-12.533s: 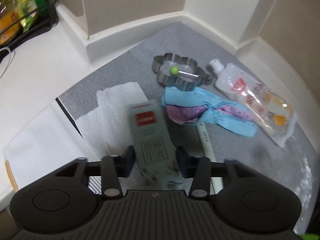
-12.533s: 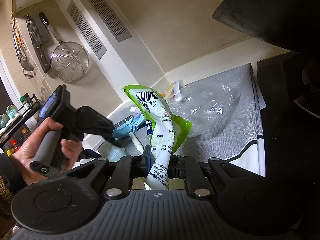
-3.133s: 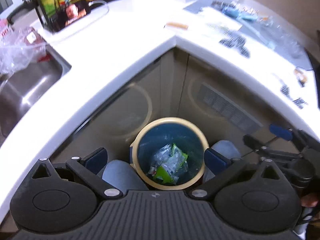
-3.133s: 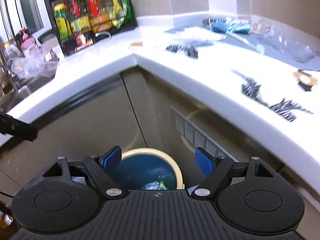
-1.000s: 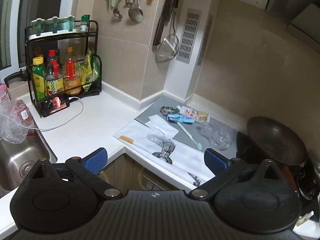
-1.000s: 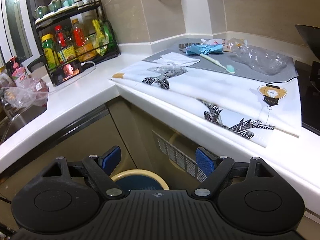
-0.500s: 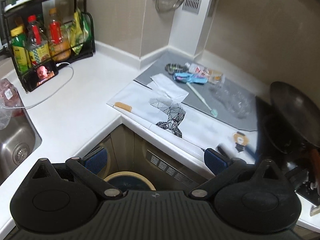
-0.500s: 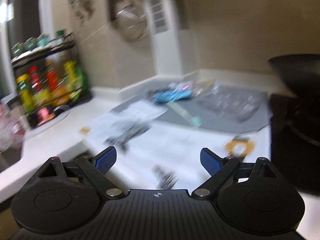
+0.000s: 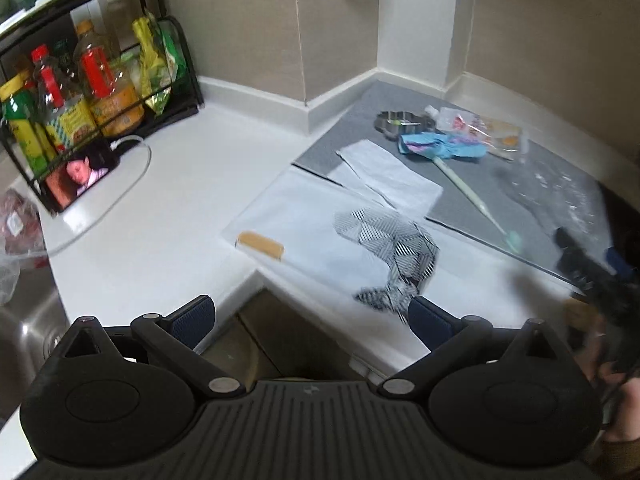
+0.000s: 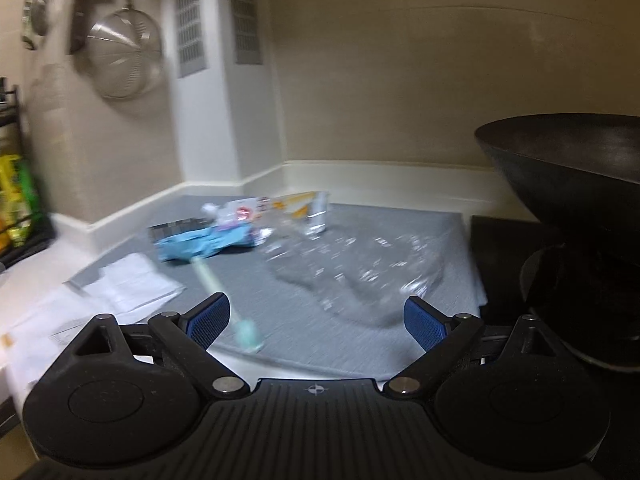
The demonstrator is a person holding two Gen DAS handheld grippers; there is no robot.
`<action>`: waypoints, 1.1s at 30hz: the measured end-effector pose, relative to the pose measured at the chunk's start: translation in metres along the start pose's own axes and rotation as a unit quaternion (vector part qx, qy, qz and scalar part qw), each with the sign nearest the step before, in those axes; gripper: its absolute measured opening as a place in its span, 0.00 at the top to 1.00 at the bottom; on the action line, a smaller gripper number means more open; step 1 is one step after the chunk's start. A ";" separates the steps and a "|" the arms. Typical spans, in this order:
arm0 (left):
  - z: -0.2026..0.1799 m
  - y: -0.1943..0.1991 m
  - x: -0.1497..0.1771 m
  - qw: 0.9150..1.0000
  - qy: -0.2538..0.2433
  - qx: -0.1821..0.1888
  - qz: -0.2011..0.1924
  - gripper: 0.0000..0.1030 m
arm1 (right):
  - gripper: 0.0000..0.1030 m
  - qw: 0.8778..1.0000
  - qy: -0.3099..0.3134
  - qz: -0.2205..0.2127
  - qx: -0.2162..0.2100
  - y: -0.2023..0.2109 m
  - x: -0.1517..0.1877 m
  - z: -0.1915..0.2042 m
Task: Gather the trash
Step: 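Reach the right gripper to the clear plastic bag and the left to the tissue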
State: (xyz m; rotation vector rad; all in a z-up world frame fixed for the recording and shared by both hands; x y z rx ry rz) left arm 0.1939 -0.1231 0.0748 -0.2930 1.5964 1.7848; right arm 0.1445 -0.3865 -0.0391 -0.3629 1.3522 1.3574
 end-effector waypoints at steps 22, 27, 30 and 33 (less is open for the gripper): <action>-0.035 -0.139 -0.042 0.998 -0.061 -0.027 -0.009 0.00 | 0.03 0.995 -0.047 0.015 0.085 -0.116 -0.028 -0.019; -0.041 -0.163 -0.058 0.998 -0.061 0.003 -0.014 0.00 | 0.00 0.993 -0.045 0.047 0.095 -0.129 -0.026 -0.019; -0.042 -0.181 -0.070 0.998 -0.059 0.018 -0.011 0.00 | 0.00 0.992 -0.051 0.066 0.094 -0.134 -0.024 -0.020; -0.039 -0.200 -0.084 0.998 -0.053 0.019 0.000 0.00 | 0.00 0.991 -0.063 0.077 0.087 -0.137 -0.024 -0.023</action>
Point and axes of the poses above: each gripper's, at about its wrist camera, not at the fingertips, and y roughly against the way its jaws point, z to its left, x to its underside, the point moved 3 cm from there along -y, roughly the way its jaws point, and after that the axes turned 10 degrees about -y, right-handed, at the moved point
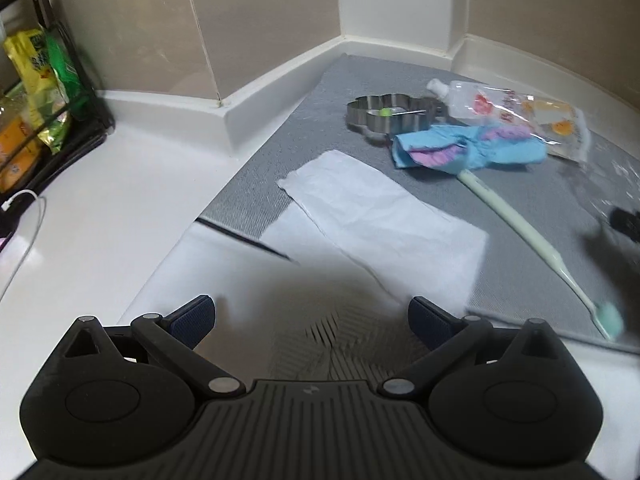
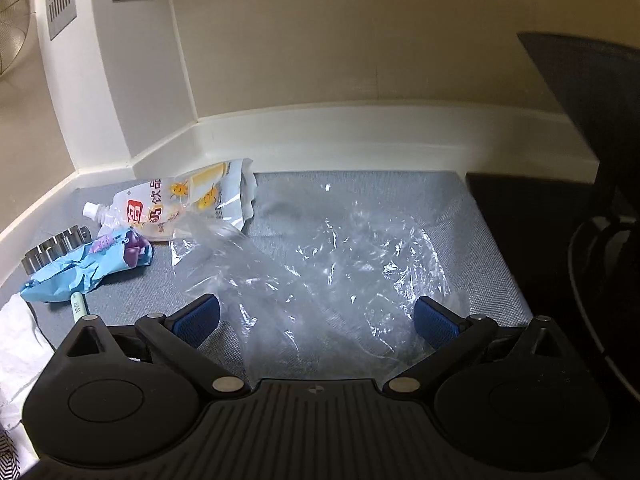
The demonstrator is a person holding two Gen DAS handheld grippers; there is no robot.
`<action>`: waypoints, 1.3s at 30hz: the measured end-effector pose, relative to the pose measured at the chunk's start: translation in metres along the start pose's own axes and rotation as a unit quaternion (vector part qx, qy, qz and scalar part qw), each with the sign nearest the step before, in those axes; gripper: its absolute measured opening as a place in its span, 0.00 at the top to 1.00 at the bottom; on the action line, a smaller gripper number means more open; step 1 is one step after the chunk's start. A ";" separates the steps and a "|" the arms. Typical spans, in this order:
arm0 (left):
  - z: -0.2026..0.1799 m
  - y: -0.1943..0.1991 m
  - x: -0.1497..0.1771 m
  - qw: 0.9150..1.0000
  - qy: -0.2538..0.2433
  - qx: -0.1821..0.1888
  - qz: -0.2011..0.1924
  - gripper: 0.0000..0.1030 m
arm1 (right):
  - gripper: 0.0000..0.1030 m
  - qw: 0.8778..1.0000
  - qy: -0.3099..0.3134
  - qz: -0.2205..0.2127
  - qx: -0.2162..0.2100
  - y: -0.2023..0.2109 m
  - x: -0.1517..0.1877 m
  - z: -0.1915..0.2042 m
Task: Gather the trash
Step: 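Reach the right gripper to the clear plastic bag and the left to the tissue, then grasp the clear plastic bag with the right gripper while the left grasps the white tissue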
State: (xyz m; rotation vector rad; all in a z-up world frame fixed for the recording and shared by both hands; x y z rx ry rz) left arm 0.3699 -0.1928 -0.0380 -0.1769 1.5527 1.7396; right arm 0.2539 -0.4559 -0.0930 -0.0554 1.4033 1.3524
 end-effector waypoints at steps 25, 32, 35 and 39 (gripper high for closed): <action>-0.033 -0.042 -0.039 0.998 0.027 0.058 -0.013 0.00 | 0.00 0.998 0.048 0.015 0.049 -0.006 0.000 0.007; -0.031 -0.043 -0.042 0.998 0.019 0.063 -0.013 0.00 | 0.00 0.997 0.046 0.014 0.057 -0.007 0.000 0.006; -0.032 -0.043 -0.043 0.998 0.016 0.063 -0.010 0.00 | 0.00 0.997 0.047 0.014 0.057 -0.008 0.000 0.006; -0.040 -0.030 -0.044 0.996 -0.004 0.080 -0.034 0.47 | 0.00 0.997 0.046 0.015 0.055 -0.008 -0.001 0.005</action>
Point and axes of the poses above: each gripper's, at about its wrist camera, not at the fingertips, and y roughly against the way its jaws point, z to its left, x to its underside, the point moved 3 cm from there along -y, roughly the way its jaws point, and after that the axes turned 10 degrees about -y, right-handed, at the moved point
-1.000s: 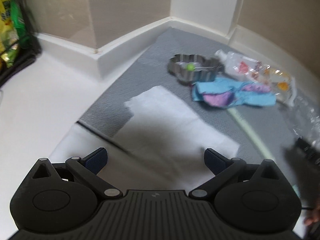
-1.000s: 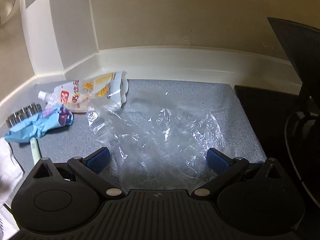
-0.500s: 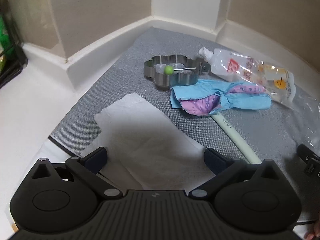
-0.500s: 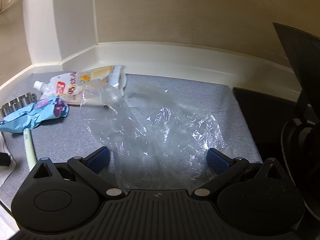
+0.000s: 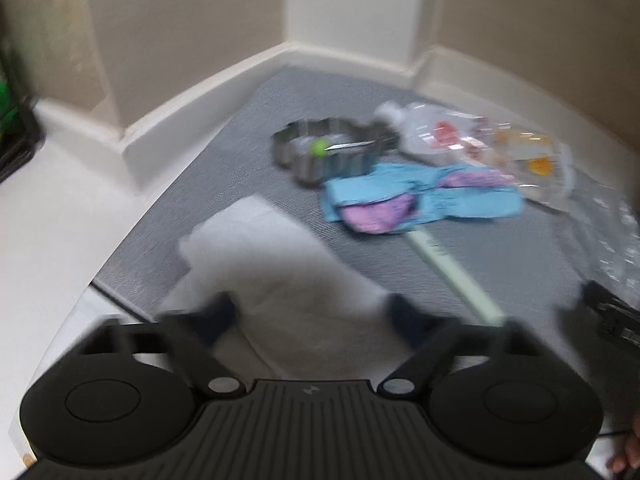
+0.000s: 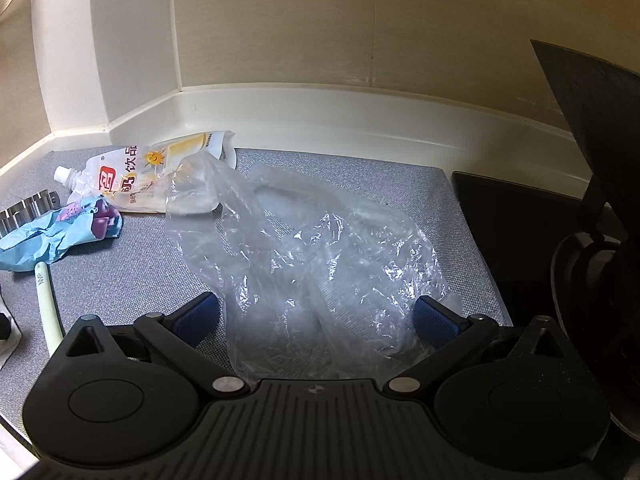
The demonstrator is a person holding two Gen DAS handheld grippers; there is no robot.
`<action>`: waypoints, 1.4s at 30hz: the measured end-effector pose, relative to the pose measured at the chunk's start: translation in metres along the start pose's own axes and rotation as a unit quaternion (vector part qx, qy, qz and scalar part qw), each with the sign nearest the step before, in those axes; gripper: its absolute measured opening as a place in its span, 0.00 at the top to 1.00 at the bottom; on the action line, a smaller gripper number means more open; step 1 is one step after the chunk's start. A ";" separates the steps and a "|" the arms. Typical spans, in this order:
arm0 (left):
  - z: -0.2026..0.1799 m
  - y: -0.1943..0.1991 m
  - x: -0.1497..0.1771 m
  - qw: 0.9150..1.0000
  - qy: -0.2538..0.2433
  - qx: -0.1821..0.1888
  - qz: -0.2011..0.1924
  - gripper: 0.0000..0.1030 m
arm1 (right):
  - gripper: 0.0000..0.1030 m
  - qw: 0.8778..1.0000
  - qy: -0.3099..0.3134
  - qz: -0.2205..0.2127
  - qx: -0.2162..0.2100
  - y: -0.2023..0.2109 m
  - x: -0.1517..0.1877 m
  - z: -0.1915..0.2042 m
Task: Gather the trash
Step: 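Grasp the clear plastic bag with the right gripper while the left grasps the white tissue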
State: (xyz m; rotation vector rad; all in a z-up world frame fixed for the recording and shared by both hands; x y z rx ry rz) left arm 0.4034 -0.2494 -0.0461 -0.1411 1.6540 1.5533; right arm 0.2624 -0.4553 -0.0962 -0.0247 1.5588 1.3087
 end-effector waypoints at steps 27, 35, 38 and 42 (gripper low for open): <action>0.032 0.188 0.071 0.990 0.041 0.039 -0.131 0.97 | 0.92 0.976 -0.087 -0.183 -0.085 0.060 -0.016 -0.026; 0.063 0.271 0.178 0.987 0.081 0.014 -0.136 0.97 | 0.92 0.971 -0.073 -0.198 -0.113 0.076 -0.010 -0.019; 0.079 0.295 0.223 0.988 0.098 0.002 -0.122 0.97 | 0.92 0.964 -0.054 -0.219 -0.144 0.100 0.000 -0.014; 0.096 0.317 0.278 0.988 0.110 -0.030 -0.108 0.97 | 0.92 0.957 -0.048 -0.210 -0.194 0.157 0.020 -0.009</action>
Point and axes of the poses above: each gripper's, at about its wrist camera, not at the fingertips, and y roughly against the way its jaws point, z to its left, x to its underside, the point moved 3 cm from there along -y, roughly the way its jaws point, and after that the axes turned 10 degrees about -y, right-handed, at the moved point
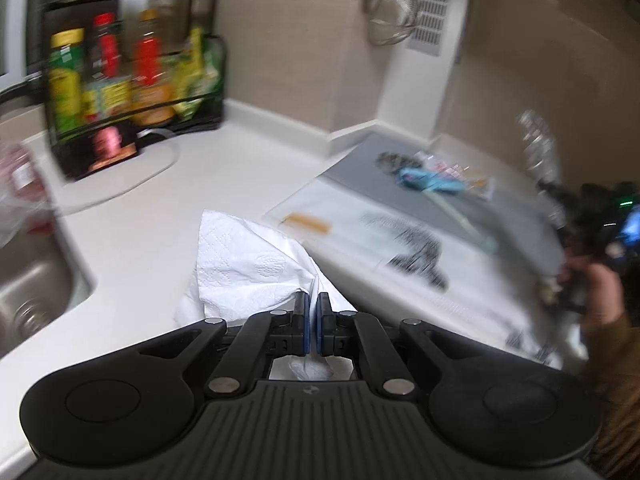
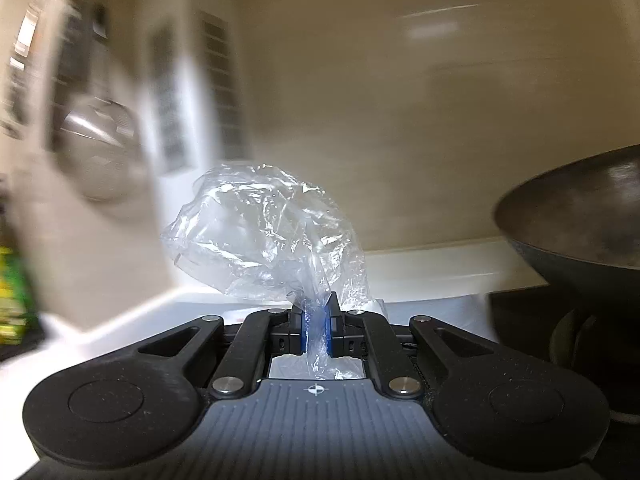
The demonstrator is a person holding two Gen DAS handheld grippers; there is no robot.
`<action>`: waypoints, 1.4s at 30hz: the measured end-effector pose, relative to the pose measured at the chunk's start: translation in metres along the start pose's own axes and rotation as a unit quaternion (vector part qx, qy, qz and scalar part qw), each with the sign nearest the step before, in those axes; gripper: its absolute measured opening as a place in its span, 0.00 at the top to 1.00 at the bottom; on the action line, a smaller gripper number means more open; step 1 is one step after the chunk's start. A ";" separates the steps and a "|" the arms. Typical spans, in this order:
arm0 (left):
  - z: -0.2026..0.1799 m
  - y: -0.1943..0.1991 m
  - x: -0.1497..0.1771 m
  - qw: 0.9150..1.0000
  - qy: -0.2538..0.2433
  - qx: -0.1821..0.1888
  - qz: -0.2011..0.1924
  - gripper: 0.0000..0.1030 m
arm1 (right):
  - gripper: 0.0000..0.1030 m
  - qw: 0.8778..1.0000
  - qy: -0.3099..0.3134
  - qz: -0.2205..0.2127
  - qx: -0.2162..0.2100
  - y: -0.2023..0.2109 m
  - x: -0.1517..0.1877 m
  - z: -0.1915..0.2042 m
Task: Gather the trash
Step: 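Grasp the clear plastic bag with the right gripper while the left grasps the white tissue, then carry the plastic bag and tissue down toward the blue bin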
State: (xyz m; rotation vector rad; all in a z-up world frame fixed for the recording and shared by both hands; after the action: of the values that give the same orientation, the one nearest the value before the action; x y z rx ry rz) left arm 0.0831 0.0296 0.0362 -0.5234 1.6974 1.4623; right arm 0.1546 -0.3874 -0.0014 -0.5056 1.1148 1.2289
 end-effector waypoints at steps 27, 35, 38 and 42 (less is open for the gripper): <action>0.025 0.008 0.139 0.998 0.025 -0.018 0.051 0.97 | 0.91 0.919 0.180 0.304 -0.173 0.246 0.171 0.129; 0.013 0.008 0.137 0.999 0.011 -0.011 0.037 0.97 | 0.91 0.921 0.198 0.296 -0.159 0.255 0.167 0.125; 0.012 0.009 0.138 0.999 0.007 -0.014 0.035 0.97 | 0.91 0.920 0.201 0.298 -0.155 0.255 0.168 0.126; 0.013 0.009 0.139 0.999 0.007 -0.015 0.035 0.97 | 0.91 0.917 0.210 0.298 -0.160 0.256 0.171 0.129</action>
State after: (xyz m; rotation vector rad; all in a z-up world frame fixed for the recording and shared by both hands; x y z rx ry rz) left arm 0.0000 0.0706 -0.0682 -0.4959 1.7236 1.5392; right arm -0.0404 -0.1181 -0.0341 -0.7316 1.5055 1.9181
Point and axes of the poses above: each gripper's, at about its wrist camera, not at the fingertips, and y roughly against the way its jaws point, z to its left, x to its underside, the point moved 3 cm from there along -y, roughly the way its jaws point, and after that the axes turned 10 degrees about -y, right-handed, at the moved point
